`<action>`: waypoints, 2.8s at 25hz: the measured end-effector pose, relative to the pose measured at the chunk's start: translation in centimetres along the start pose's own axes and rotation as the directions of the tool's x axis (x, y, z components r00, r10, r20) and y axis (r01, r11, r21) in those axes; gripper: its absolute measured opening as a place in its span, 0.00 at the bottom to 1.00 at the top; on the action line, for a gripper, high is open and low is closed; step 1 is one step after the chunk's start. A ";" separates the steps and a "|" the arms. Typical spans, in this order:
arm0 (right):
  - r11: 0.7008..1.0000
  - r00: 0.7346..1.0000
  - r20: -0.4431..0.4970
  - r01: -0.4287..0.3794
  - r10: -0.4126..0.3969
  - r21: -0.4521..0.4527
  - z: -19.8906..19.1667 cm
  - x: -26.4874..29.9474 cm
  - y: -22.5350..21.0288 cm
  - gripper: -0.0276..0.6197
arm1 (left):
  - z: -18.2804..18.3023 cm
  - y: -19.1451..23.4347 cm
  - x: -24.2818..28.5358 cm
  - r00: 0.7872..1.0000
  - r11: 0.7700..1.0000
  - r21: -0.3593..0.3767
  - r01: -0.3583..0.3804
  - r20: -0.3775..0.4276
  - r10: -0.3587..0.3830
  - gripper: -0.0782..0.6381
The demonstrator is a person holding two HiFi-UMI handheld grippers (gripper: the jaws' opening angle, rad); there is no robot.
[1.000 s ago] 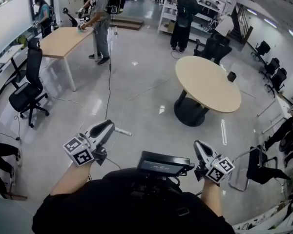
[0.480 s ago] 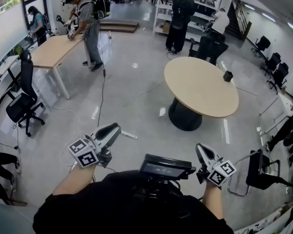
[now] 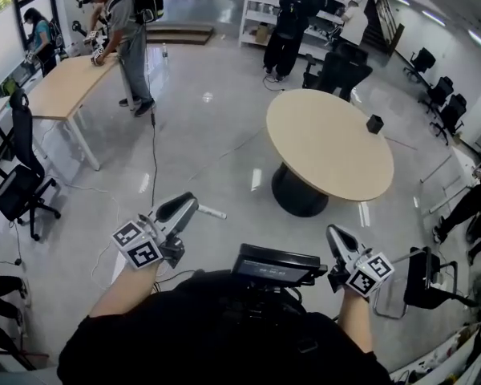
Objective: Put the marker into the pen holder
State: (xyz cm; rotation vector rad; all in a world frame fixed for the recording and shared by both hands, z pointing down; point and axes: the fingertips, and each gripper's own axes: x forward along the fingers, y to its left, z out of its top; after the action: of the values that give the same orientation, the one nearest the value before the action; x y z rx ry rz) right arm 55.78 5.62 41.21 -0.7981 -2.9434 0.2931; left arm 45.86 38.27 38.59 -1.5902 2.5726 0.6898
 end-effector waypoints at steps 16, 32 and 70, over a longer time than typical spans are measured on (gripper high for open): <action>0.995 0.995 -0.047 -0.087 0.085 -0.043 3.9 25.5 -4.0 0.05 | 10.0 21.9 1.3 0.995 0.994 0.066 -0.089 0.053 0.086 0.21; 0.939 0.939 -0.038 -0.342 0.341 -0.035 7.5 42.7 -24.6 0.05 | 10.2 32.4 17.1 0.942 0.937 0.124 -0.326 0.121 0.312 0.21; 0.903 0.901 0.058 0.426 -0.429 0.055 13.5 60.0 -55.1 0.05 | 11.6 70.7 64.8 0.906 0.925 -0.079 0.373 -0.183 -0.381 0.21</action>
State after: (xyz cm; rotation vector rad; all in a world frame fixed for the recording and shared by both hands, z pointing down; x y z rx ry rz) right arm -24.68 -12.75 40.74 -0.1206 -3.0573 0.3489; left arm -47.85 14.80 35.91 -2.1860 2.2664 0.5780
